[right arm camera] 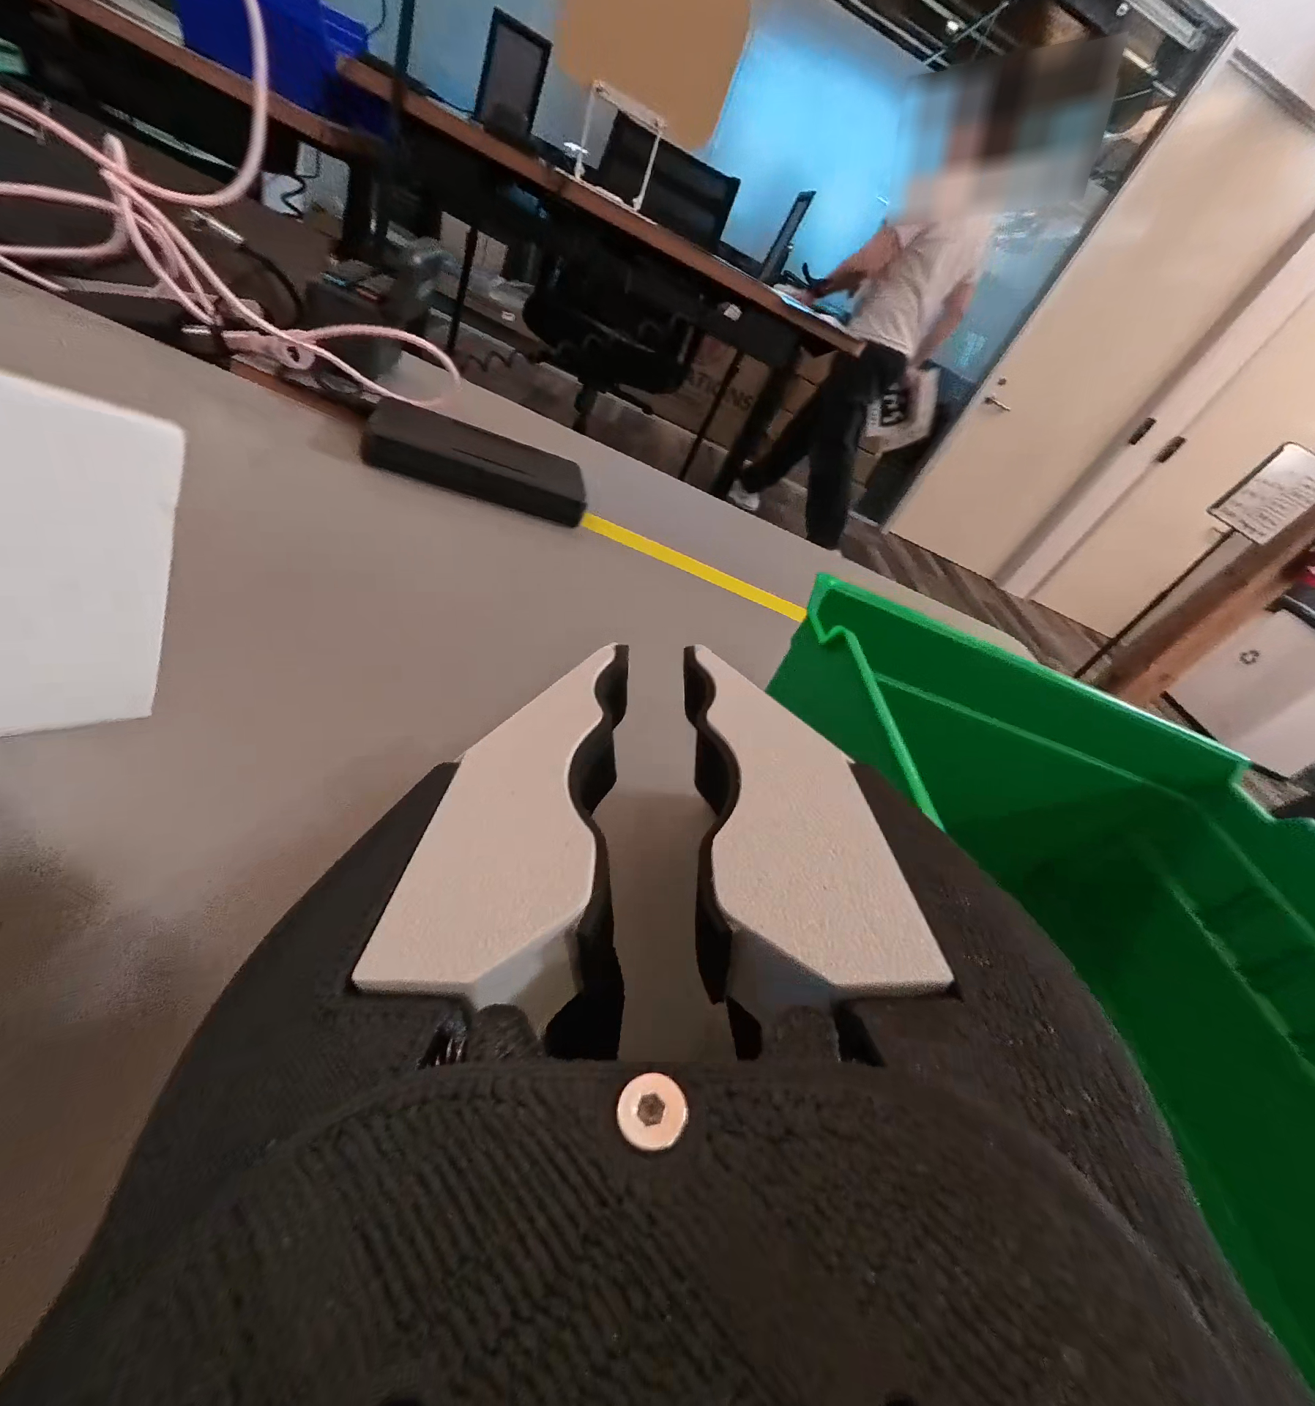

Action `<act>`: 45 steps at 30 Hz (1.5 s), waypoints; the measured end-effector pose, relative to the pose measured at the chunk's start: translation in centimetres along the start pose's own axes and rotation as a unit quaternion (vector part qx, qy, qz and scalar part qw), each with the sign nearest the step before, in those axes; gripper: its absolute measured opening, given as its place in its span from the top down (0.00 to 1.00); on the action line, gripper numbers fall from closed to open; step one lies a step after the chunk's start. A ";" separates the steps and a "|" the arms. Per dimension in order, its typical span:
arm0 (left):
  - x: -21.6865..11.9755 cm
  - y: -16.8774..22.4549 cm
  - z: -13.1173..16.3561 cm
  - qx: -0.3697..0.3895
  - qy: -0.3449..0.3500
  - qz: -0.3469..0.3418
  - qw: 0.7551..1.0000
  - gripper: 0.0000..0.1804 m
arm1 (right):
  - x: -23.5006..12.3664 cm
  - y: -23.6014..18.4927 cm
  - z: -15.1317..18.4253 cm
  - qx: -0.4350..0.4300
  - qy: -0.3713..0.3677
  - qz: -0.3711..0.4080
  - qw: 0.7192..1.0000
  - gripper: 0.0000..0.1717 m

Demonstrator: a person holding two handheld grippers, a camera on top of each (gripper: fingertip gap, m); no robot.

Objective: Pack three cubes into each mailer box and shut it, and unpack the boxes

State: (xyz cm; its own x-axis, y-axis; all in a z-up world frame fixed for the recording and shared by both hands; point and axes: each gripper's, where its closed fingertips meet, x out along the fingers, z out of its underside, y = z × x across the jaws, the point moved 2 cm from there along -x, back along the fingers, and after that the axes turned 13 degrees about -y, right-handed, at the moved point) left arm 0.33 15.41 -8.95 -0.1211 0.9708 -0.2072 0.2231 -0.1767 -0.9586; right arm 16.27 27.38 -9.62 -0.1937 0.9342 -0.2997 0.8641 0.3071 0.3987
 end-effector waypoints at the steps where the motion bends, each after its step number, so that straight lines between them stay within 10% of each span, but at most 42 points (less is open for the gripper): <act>1: 0.5 0.3 0.0 0.013 -0.011 -0.004 1.000 0.64 | 0.0 0.5 0.1 -0.003 0.000 0.009 1.000 0.92; 8: 2.8 1.6 1.0 0.091 -0.085 -0.026 0.992 0.65 | -2.5 -0.5 -2.5 -0.057 0.106 -0.059 0.991 0.78; 16: 3.0 2.5 1.1 0.109 -0.067 0.004 0.992 0.65 | -7.8 -9.2 -0.9 -0.341 0.144 -0.253 0.894 0.45; 41: -1.2 2.5 2.5 0.017 0.088 0.074 0.993 0.53 | -6.0 -13.7 -0.2 -0.455 0.152 -0.173 0.860 0.63; 45: -1.9 2.4 2.6 0.074 0.107 0.030 0.991 0.69 | -6.1 -13.7 -0.2 -0.467 0.146 -0.166 0.856 0.63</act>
State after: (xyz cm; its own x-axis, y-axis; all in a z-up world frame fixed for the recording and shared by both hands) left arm -1.41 12.72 -11.39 0.1003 0.9671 -0.2340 0.0785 -0.2421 -0.9671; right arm 5.51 17.54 -13.15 -0.5825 0.7307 -0.3562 0.0164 0.4487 0.8935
